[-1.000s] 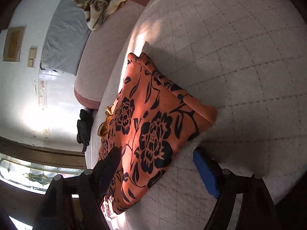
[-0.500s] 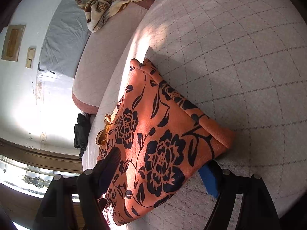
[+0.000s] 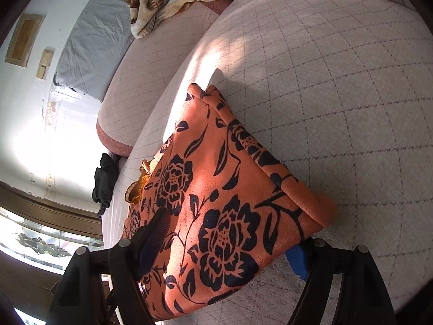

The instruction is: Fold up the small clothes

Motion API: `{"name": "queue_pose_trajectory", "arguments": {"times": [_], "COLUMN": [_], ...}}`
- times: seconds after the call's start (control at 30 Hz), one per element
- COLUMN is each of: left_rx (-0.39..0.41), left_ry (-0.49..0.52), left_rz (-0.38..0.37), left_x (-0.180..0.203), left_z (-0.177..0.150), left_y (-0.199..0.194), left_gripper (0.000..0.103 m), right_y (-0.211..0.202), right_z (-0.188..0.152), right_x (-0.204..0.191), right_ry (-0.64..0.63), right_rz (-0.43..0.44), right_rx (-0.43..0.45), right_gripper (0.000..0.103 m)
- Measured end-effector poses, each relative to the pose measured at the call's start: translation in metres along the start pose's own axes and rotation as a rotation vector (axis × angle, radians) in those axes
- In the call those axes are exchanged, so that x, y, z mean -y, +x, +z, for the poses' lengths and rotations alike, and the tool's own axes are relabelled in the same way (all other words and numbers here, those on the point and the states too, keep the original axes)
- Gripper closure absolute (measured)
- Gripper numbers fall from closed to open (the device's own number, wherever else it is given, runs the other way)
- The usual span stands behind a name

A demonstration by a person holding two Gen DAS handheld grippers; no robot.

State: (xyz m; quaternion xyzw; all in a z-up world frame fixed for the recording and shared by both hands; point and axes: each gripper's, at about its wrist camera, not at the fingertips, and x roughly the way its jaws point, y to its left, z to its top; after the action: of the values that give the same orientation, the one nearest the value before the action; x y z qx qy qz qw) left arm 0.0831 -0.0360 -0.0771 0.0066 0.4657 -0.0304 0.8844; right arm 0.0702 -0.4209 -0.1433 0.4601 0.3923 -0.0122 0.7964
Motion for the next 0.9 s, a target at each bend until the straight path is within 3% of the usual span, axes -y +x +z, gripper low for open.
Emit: {"name": "queue_pose_trajectory", "arguments": {"times": [0.07,0.1,0.2,0.33,0.4,0.47,0.73,0.8,0.87,0.9], "left_rx": [-0.044,-0.014,-0.02,0.075,-0.034,0.0,-0.03,-0.036,-0.042,-0.035], "left_ry": [0.043,0.064,0.056,0.044,0.065,0.076,0.055,0.049,0.037,0.028], "left_rz": [0.029,0.047,0.047,0.055,0.037,0.043,0.03,0.03,0.019,0.011], "left_x": [0.007,0.01,0.011,0.006,0.009,0.008,0.006,0.006,0.005,0.004], "left_z": [-0.004,-0.006,-0.001,0.0,-0.005,-0.008,-0.007,-0.006,-0.003,-0.003], "left_y": [0.018,0.017,0.008,-0.008,0.016,0.017,0.016,0.016,0.013,0.008], "left_gripper": [0.02,0.02,0.02,0.02,0.02,0.017,0.017,0.017,0.017,0.017], "right_y": [0.0,0.0,-0.002,-0.004,-0.002,0.0,0.002,0.003,0.006,0.006], "right_z": [0.0,0.001,0.001,0.002,0.002,0.004,0.005,0.007,0.009,0.011], "right_x": [-0.001,-0.001,-0.004,-0.009,-0.005,-0.002,-0.006,-0.007,-0.005,-0.003], "right_ry": [-0.011,-0.018,-0.038,-0.074,-0.062,-0.043,-0.074,-0.087,-0.09,-0.088], "right_rz": [0.003,0.001,0.004,-0.002,-0.016,-0.012,-0.041,-0.064,-0.1,-0.11], "right_rx": [0.007,0.007,0.008,0.03,0.026,0.024,0.024,0.02,0.005,-0.001], "right_gripper": [0.022,0.022,0.023,0.023,0.023,0.023,0.024,0.035,0.059,0.062]}}
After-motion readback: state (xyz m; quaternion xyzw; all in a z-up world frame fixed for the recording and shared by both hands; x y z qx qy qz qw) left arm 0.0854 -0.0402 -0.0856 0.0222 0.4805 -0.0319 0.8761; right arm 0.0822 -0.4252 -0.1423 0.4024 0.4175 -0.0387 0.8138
